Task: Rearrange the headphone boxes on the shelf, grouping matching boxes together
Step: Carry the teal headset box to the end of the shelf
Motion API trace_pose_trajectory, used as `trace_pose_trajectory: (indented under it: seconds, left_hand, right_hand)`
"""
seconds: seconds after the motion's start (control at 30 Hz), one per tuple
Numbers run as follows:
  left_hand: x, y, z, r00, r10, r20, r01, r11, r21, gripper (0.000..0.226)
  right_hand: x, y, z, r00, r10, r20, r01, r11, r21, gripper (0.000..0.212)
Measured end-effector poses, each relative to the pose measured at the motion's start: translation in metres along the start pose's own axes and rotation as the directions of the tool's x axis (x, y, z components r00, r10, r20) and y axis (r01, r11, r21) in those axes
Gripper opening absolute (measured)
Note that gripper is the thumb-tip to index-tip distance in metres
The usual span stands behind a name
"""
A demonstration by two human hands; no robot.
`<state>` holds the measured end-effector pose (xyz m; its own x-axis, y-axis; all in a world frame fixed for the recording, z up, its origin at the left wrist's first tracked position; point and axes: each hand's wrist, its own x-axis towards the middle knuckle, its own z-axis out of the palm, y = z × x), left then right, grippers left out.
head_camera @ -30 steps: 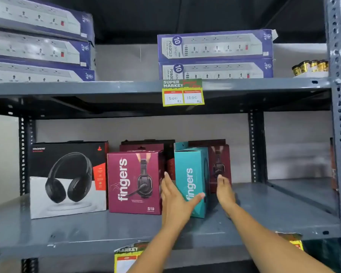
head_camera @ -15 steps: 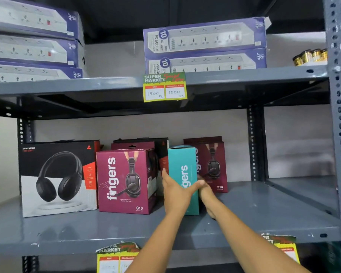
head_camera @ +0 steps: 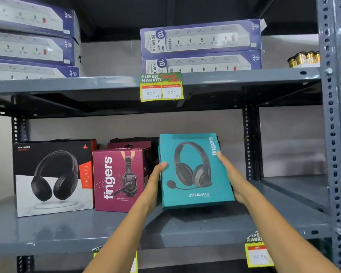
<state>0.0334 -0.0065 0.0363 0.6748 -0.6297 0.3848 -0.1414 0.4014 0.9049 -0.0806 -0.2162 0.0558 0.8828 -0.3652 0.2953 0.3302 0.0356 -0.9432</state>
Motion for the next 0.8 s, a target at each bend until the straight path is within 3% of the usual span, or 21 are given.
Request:
trace_pose_trajectory:
  seconds: [0.1,0.27,0.47,0.63,0.8]
  left_hand:
    - [0.001,-0.001,0.0,0.999,-0.03,0.038,0.031,0.999,-0.025,0.058]
    - [-0.006,0.008,0.001,0.997,-0.048,0.052,0.047,0.999,0.027,0.06]
    - [-0.042,0.048,-0.033,0.994,0.072,0.084,-0.082,0.989,0.124,0.057]
    - [-0.104,0.102,-0.114,0.978,0.207,0.005,-0.204,0.957,0.206,0.046]
    - [-0.161,0.155,-0.212,0.952,0.276,-0.132,-0.211,0.904,0.372,0.063]
  right_hand:
    - [-0.009,-0.005,0.009,1.0,0.003,-0.03,-0.002,1.0,0.029,0.062]
    - [-0.02,-0.006,0.015,0.998,-0.028,-0.055,0.031,0.999,0.043,0.061]
    - [-0.045,-0.016,0.054,0.977,-0.212,-0.007,0.212,0.975,0.062,0.064]
    - [-0.043,-0.007,0.157,0.937,-0.338,0.082,0.329,0.938,0.11,0.057]
    - [-0.02,0.021,0.286,0.927,-0.344,0.149,0.312,0.928,0.203,0.064]
